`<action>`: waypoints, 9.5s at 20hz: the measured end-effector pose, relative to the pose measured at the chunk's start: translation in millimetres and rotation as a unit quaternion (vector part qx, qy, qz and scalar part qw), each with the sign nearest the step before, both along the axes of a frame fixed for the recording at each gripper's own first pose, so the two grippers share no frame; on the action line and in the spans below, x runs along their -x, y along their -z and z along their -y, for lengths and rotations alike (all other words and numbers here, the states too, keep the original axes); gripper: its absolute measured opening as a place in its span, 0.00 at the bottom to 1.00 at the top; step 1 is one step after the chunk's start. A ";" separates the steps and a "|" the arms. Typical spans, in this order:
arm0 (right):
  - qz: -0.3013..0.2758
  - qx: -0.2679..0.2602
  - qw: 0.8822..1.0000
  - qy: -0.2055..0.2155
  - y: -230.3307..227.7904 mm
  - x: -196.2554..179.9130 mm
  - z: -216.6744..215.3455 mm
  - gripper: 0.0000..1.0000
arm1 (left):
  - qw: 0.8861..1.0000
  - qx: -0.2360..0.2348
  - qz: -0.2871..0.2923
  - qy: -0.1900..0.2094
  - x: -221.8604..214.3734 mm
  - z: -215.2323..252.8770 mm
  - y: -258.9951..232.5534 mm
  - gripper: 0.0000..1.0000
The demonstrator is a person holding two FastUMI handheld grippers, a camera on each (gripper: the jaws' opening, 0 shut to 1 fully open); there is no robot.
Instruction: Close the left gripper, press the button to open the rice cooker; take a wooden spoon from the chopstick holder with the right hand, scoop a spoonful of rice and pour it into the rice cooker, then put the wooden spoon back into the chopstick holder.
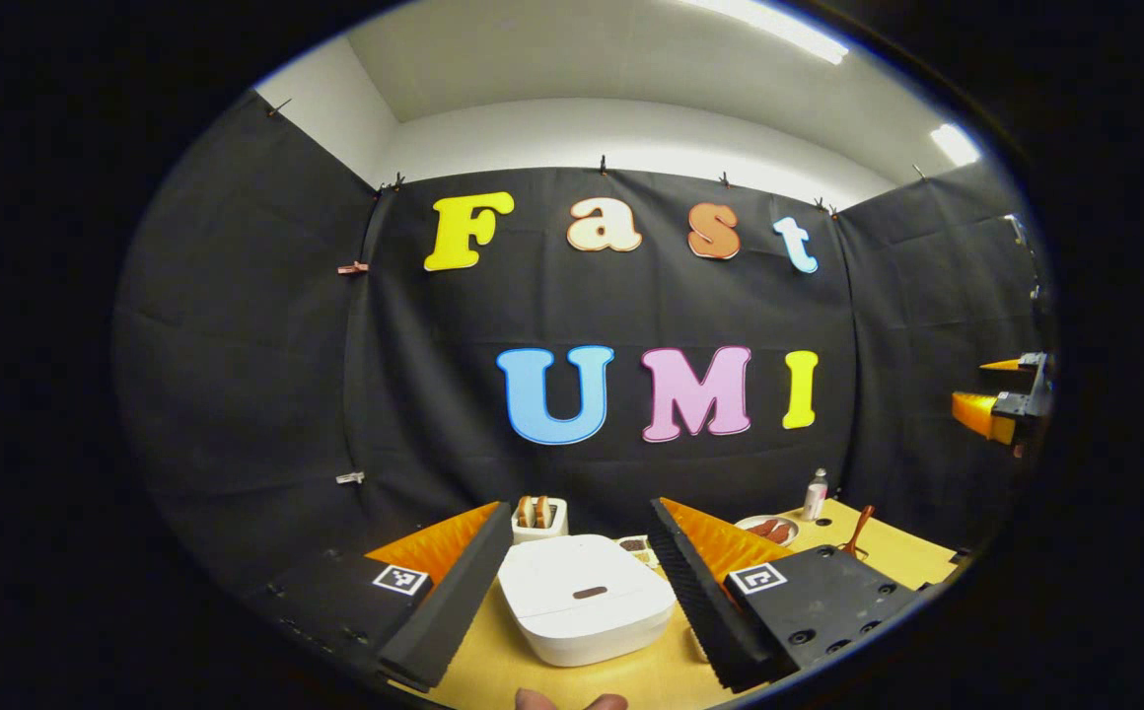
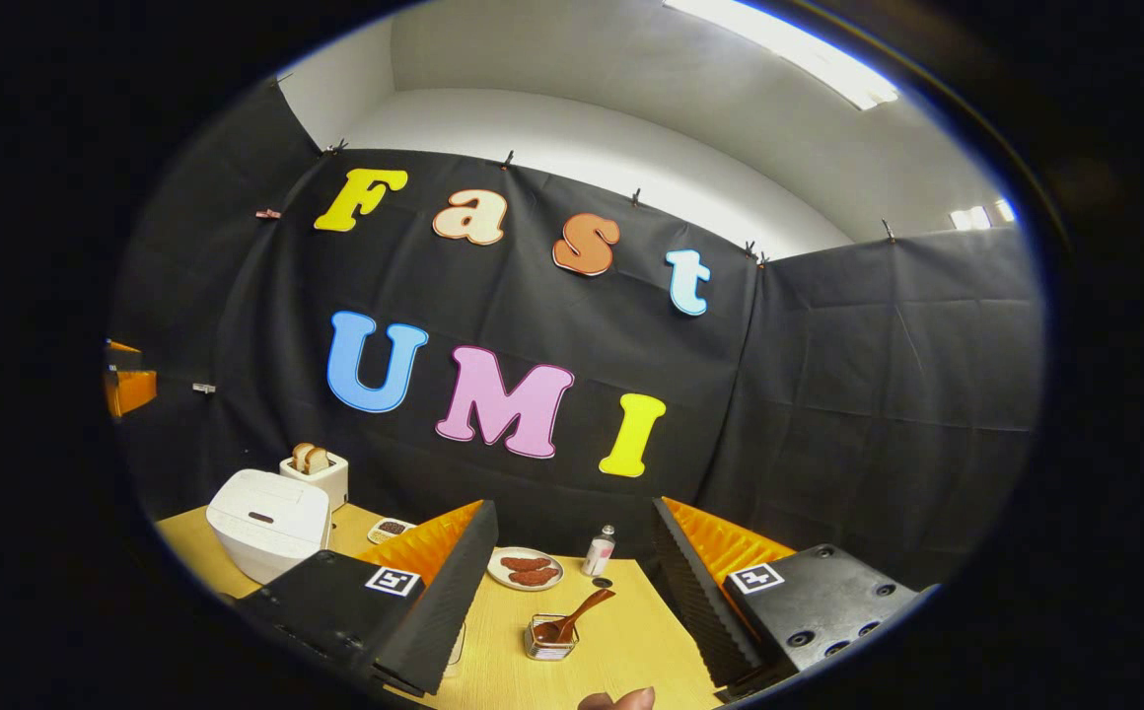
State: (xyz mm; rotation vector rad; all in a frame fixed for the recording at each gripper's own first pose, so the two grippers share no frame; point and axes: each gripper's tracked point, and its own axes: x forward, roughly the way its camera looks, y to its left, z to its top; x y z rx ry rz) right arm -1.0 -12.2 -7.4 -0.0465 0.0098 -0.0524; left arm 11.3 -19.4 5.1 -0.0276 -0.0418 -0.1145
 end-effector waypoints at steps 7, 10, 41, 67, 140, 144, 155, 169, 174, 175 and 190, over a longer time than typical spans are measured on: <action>0.002 0.008 1.000 0.015 2.3 -2.6 11.2 0.97 | 0.995 0.025 0.002 0.102 -12.6 34.1 -4.1 0.22; -0.001 0.017 1.000 0.021 5.2 -0.7 16.8 0.97 | 0.990 0.012 -0.027 0.139 -28.4 46.9 12.7 0.07; -0.052 0.015 0.994 0.098 41.1 20.2 67.4 0.97 | 0.903 0.074 -0.403 0.126 -207.4 25.1 284.1 0.07; -0.049 0.027 0.994 0.093 33.6 53.9 81.3 0.97 | 0.985 0.073 -0.148 0.043 -204.6 -14.6 125.0 0.06; -0.302 -0.213 0.905 -0.210 417.4 -187.4 -0.3 0.22 | 0.961 0.032 -0.150 -0.231 24.5 11.2 91.8 0.95; -0.304 -0.192 0.911 -0.201 423.6 -188.3 -9.9 0.27 | 0.957 0.039 -0.153 -0.244 34.9 -1.0 92.2 0.95; -0.280 -0.254 0.916 -0.131 387.8 -209.7 15.6 0.10 | 0.957 0.035 -0.155 -0.244 41.4 -15.7 88.9 0.95; -0.184 -0.203 0.943 -0.190 249.2 -161.0 -67.2 0.13 | 0.976 0.042 -0.150 -0.154 2.7 -44.7 100.7 0.95; -0.201 -0.143 0.942 -0.228 261.5 -126.5 -136.2 0.13 | 0.981 0.040 -0.148 -0.123 -1.7 -57.8 107.1 0.95; -0.207 -0.129 0.941 -0.234 267.5 -121.3 -147.6 0.13 | 0.981 0.039 -0.148 -0.118 -2.2 -60.1 108.5 0.95; -0.252 0.017 0.935 -0.249 350.7 -100.4 -205.5 0.14 | 0.980 0.038 -0.157 -0.112 9.2 -91.5 129.9 0.95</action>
